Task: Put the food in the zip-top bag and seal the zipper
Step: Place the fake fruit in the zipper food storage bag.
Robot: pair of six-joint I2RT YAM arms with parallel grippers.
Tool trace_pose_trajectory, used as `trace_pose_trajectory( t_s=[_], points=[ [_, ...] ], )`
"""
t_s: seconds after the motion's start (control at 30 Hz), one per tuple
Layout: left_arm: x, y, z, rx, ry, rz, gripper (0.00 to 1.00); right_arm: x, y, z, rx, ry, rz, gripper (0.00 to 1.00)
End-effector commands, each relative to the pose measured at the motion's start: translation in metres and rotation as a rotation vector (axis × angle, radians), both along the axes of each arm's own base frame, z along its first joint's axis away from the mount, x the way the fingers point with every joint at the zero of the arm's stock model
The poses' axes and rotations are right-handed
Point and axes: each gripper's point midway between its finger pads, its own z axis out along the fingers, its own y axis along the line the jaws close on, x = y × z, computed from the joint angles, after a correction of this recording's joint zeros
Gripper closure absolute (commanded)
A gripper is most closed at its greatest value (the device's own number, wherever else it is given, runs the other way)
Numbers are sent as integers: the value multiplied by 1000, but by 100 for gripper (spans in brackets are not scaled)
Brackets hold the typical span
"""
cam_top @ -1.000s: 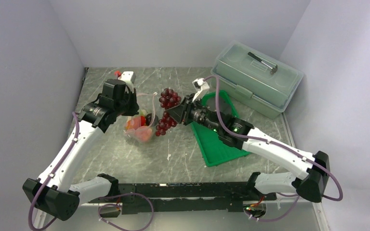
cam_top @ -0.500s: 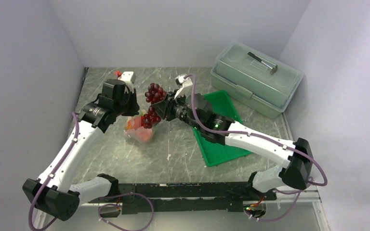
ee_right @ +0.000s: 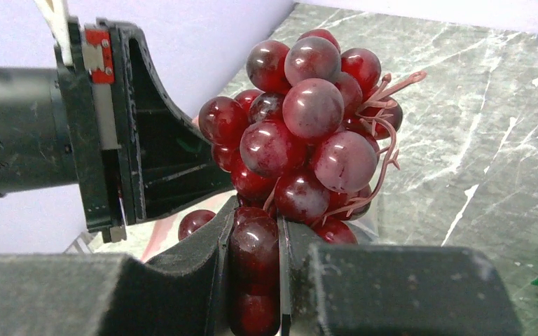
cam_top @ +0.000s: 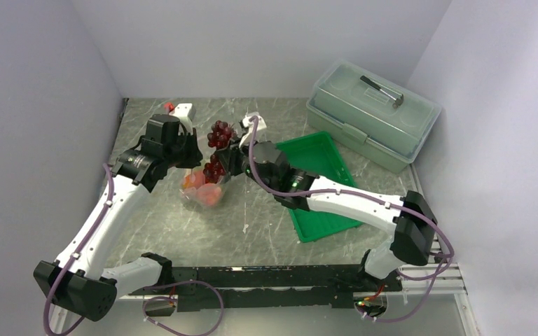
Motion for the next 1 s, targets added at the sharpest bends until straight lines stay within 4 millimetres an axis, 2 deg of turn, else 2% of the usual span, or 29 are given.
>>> trace_pose_trajectory(
  t_s=[0.0,0.2,0.43,0.73,0.97],
  points=[
    [3,-5,16,-52,-59,-24,100,2,8,47,85,-133,-46,100],
    [5,-3,15,-62,-56,-19,100,-8,22,32,36,-155,-35,100],
    [6,-1,15,-72,-52,-16,100,-21,38,2,-51,-152,-39,100],
    [7,1,16,-79,-53,-9,100,-24,48,-40,-170,-72,-37,100],
    [7,2,17,-79,-57,-5,100,-22,54,-64,-277,-33,-30,100]
  ],
)
